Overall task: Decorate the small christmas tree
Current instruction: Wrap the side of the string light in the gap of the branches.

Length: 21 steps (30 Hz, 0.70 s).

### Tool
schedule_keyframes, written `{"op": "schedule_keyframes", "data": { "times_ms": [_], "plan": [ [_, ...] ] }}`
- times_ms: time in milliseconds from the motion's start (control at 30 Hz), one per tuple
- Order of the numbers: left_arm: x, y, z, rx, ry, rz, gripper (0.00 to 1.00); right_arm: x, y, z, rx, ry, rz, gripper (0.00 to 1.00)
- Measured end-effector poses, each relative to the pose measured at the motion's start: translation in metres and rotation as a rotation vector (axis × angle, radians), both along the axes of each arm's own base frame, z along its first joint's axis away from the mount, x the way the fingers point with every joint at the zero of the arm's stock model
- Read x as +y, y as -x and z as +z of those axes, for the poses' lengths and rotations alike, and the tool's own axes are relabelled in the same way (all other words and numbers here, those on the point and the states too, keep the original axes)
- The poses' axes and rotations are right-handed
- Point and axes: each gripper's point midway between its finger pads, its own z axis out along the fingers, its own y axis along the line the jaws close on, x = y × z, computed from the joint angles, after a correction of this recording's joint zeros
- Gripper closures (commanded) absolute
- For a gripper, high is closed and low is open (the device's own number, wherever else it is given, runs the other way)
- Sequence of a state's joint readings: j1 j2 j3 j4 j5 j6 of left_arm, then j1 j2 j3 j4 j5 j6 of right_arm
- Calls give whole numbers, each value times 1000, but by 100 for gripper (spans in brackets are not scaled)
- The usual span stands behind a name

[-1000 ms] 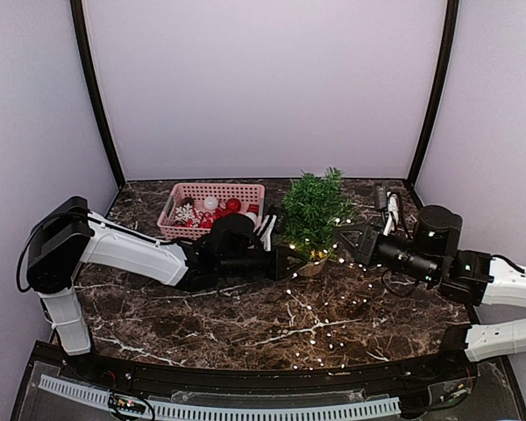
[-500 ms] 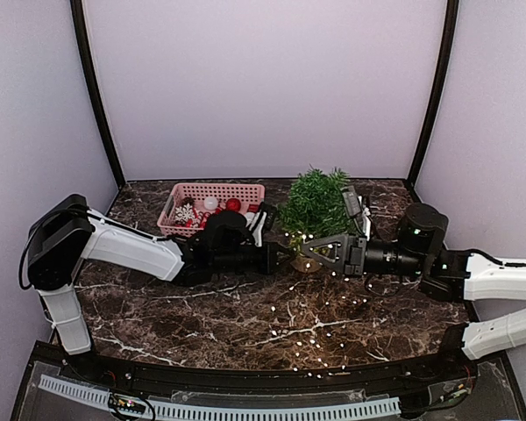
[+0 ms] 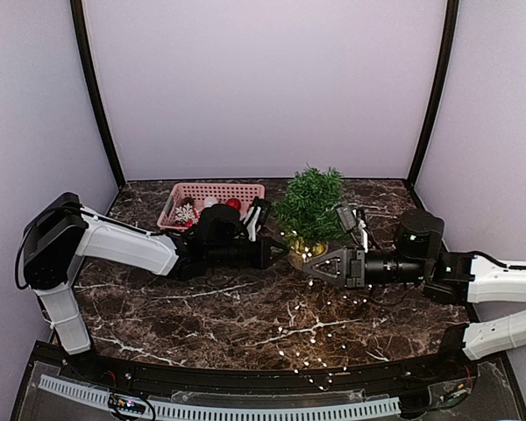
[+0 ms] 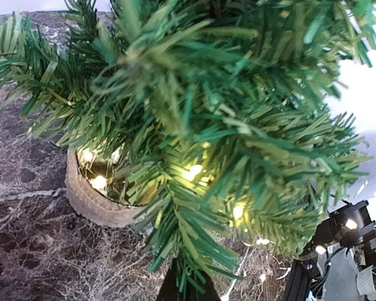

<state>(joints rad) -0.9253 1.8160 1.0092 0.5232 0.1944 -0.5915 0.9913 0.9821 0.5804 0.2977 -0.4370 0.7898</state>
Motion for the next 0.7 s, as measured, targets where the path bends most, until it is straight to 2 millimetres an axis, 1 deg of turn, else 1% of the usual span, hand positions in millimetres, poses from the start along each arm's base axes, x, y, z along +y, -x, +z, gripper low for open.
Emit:
{"op": "schedule_keyframes", "data": {
  "times_ms": [133,233,333,400,433,500,567,600,633,667,700],
  "plan": [
    [7,2,6,-34,-15,-15,100,-10,-27,-24,30,77,-125,100],
    [14,7,6,-66,-49,-48,100,-19,-44,-32,29,112,-205,100],
    [19,9,4,-99,-84,-88,100,-26,-54,-34,11,139,-249,100],
    [22,9,1,-117,-108,-110,100,-28,-58,-28,-14,144,-262,100],
    [24,8,-2,-122,-122,-119,99,-28,-60,-22,-31,144,-266,100],
    [28,5,-6,-135,-148,-125,94,-27,-62,-5,-76,133,-267,100],
    [31,3,-8,-147,-166,-129,85,-26,-64,13,-122,114,-268,100],
    [33,3,-9,-151,-176,-131,75,-25,-65,24,-149,101,-268,100],
    [34,2,-10,-158,-184,-131,70,-24,-66,31,-167,94,-269,100],
    [36,1,-9,-166,-191,-129,58,-23,-68,39,-189,85,-269,100],
    [37,1,-8,-174,-198,-128,53,-21,-69,44,-206,80,-268,100]
  ]
}}
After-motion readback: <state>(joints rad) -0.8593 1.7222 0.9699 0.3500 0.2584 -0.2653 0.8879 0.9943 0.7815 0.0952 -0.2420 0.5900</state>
